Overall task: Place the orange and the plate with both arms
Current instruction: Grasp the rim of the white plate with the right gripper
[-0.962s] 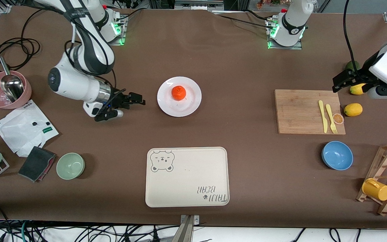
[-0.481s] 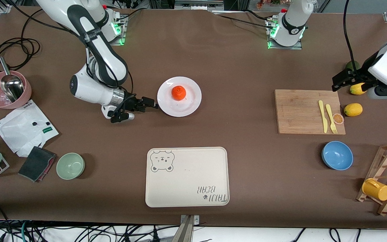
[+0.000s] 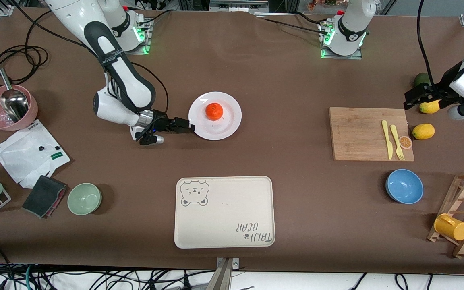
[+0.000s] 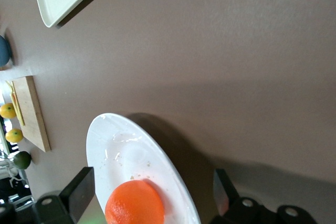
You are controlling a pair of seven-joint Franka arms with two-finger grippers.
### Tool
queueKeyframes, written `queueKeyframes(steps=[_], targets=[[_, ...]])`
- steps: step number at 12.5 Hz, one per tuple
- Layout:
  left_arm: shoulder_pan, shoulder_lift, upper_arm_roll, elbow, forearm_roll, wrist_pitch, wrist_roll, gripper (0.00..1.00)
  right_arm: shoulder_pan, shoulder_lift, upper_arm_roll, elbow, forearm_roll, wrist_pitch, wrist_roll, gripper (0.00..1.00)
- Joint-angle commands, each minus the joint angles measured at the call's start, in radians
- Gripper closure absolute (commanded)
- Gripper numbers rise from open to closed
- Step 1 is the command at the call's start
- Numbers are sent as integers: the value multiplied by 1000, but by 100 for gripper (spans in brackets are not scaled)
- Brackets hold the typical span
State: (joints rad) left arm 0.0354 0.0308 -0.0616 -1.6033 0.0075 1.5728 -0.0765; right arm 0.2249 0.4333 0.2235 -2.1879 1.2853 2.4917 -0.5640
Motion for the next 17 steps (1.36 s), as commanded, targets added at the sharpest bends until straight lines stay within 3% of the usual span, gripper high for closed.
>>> queueKeyframes(steps=[1, 4, 8, 13, 17], targets=[[3, 15, -4, 34, 23, -23, 20, 0, 25, -45, 5, -71, 83, 29, -49, 0], [3, 15, -4, 34, 23, -23, 20, 0, 40, -56, 17, -116, 228, 64, -201, 0], [3, 15, -4, 34, 23, -23, 20, 0, 48, -70, 19, -147, 250, 65, -223, 1], [1, 15, -4, 36, 23, -23, 18, 0, 47, -73, 25, -158, 250, 67, -235, 32], [1, 15, -6, 36, 22, -23, 18, 0, 47, -73, 40, -171, 278, 90, -238, 34]])
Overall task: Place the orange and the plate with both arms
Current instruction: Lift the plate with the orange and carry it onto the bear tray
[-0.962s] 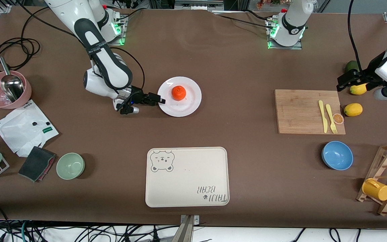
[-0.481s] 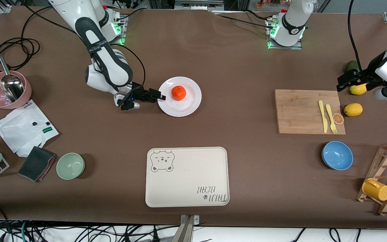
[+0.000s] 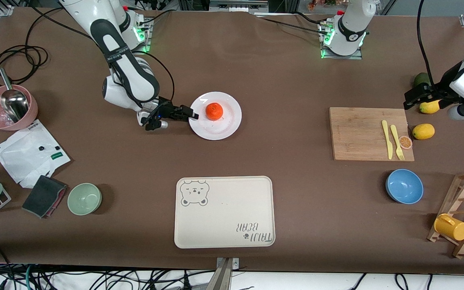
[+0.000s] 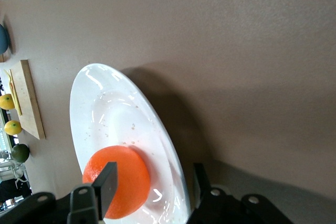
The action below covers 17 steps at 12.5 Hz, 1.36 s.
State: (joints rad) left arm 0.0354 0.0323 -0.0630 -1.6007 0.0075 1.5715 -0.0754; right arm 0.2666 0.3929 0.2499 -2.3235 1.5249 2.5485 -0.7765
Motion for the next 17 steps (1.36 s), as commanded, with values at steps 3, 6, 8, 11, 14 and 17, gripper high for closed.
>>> queueKeyframes(steps=[3, 6, 8, 11, 14, 17], targets=[[1, 14, -4, 33, 22, -22, 17, 0, 5, -25, 28, -42, 54, 47, -29, 35], [1, 14, -4, 33, 22, -22, 17, 0, 5, -20, 28, -43, 55, 56, -61, 51], [1, 14, -4, 33, 22, -22, 17, 0, 5, -9, 29, -45, 55, 56, -64, 62], [1, 14, -4, 33, 22, -22, 17, 0, 5, 4, 28, -43, 55, 58, -82, 73], [1, 14, -4, 33, 22, -22, 17, 0, 3, 20, 28, -42, 57, 58, -84, 83], [1, 14, -4, 33, 22, -22, 17, 0, 3, 21, 28, -42, 86, 56, -86, 100]])
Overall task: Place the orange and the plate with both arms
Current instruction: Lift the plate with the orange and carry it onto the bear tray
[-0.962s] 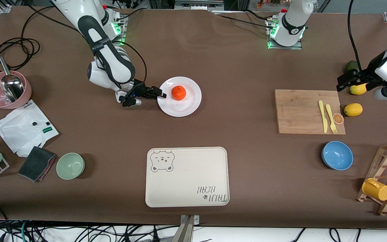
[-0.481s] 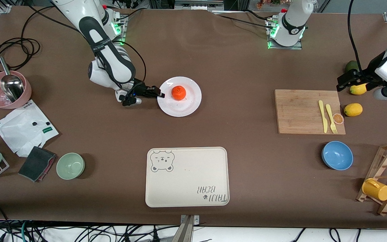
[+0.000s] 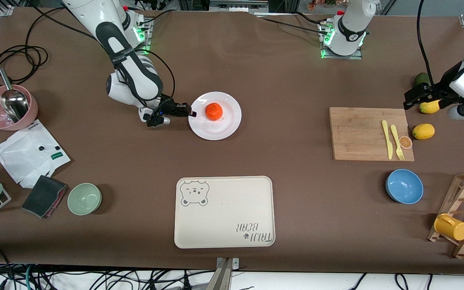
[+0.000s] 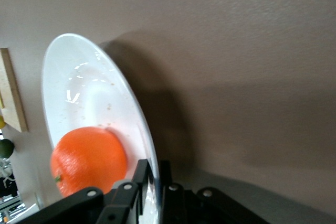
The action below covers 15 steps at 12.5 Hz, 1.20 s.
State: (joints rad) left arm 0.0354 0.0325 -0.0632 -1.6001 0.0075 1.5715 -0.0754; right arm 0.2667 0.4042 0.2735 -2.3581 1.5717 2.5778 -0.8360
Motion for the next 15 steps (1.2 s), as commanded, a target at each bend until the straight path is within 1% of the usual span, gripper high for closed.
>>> queueKeyframes(steps=[1, 4, 6, 9, 12, 15], targets=[[1, 14, -4, 32, 22, -22, 17, 0, 3, 15, 4, -6, 42, 27, -25, 100], [1, 14, -4, 32, 22, -22, 19, 0, 2, 13, 4, 3, 47, 24, -15, 100], [1, 14, -4, 32, 22, -22, 17, 0, 2, 13, 4, 29, 86, 18, 9, 100], [1, 14, -4, 32, 22, -22, 17, 0, 0, 30, 4, 88, 96, 19, 20, 100], [3, 14, -4, 32, 22, -22, 17, 0, -3, 80, 3, 213, 94, 19, 113, 100], [1, 14, -4, 32, 22, -22, 17, 0, -3, 172, 3, 399, 90, 19, 185, 100]])
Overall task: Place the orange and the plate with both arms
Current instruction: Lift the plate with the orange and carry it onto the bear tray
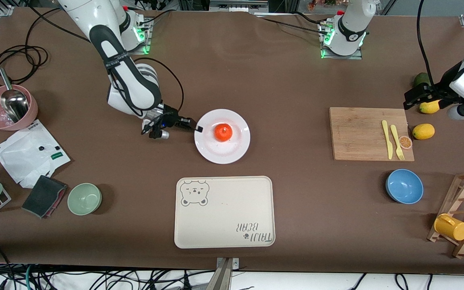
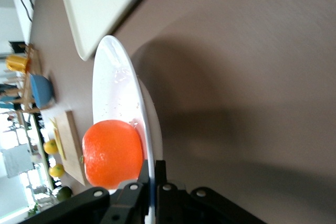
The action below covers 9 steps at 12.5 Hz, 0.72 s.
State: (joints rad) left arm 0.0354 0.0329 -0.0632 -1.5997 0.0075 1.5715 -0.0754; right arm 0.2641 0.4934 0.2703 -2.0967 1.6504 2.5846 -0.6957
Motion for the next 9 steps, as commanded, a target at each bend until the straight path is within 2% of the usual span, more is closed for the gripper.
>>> queueKeyframes(steps=[1, 3, 7, 9], targets=[[3, 13, -4, 32, 22, -22, 17, 0, 3, 100, 6, 185, 2, 12, 85, 100], [3, 13, -4, 32, 22, -22, 17, 0, 1, 147, 1, 280, -32, 11, 116, 100], [1, 13, -4, 32, 22, -22, 17, 0, 7, 342, -25, 537, -165, 12, 201, 100], [3, 13, -4, 32, 22, -22, 17, 0, 0, 422, -34, 651, -312, 11, 301, 100]])
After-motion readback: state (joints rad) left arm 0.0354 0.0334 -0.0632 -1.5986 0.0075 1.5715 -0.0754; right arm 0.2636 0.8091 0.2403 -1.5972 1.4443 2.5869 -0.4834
